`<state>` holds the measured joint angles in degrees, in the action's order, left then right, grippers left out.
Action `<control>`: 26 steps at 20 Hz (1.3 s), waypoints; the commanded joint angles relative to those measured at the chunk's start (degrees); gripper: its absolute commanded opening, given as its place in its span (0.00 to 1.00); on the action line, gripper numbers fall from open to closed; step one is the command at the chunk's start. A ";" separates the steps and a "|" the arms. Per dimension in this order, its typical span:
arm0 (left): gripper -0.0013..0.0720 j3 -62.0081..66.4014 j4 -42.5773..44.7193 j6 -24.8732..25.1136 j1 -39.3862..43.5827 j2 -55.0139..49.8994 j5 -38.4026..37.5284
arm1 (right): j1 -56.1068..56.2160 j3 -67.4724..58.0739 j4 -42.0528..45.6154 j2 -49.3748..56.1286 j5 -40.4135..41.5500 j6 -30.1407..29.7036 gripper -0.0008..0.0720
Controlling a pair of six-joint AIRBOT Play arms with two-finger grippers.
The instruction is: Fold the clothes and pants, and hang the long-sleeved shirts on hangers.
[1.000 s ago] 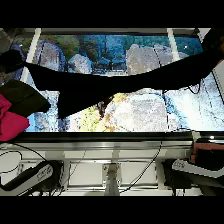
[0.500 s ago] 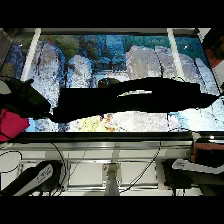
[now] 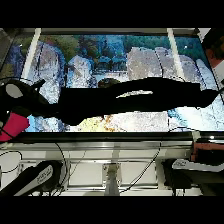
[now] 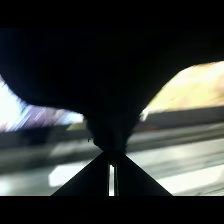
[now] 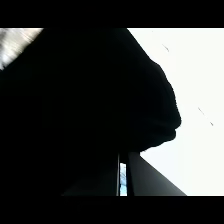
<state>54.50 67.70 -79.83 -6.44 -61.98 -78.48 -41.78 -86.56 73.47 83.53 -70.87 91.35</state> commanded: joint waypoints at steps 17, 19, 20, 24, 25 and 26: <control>0.02 8.76 -3.37 -14.80 5.03 31.21 -7.52 | -0.02 -11.65 -9.81 -0.15 10.08 4.68 0.03; 0.02 8.74 -0.28 -16.68 5.03 31.08 -11.04 | -0.02 -15.02 -7.74 -0.15 8.52 6.78 0.03; 0.02 8.74 1.97 -17.07 5.03 30.18 -12.28 | -0.02 -16.04 -6.95 -0.13 8.04 6.84 0.03; 0.02 5.86 5.68 -14.47 6.16 19.56 -12.61 | -0.02 -16.52 -6.75 0.24 6.49 6.84 0.03; 0.02 4.52 5.77 -12.48 7.34 16.35 -11.30 | -0.02 -16.52 -6.69 0.48 6.29 6.84 0.04; 0.02 3.08 6.08 -10.91 8.24 12.87 -9.57 | -0.02 -16.52 -6.43 0.70 6.23 6.84 0.04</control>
<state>60.34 71.66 -93.86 -0.01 -41.76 -89.41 -41.78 -102.43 66.28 83.77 -63.68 97.95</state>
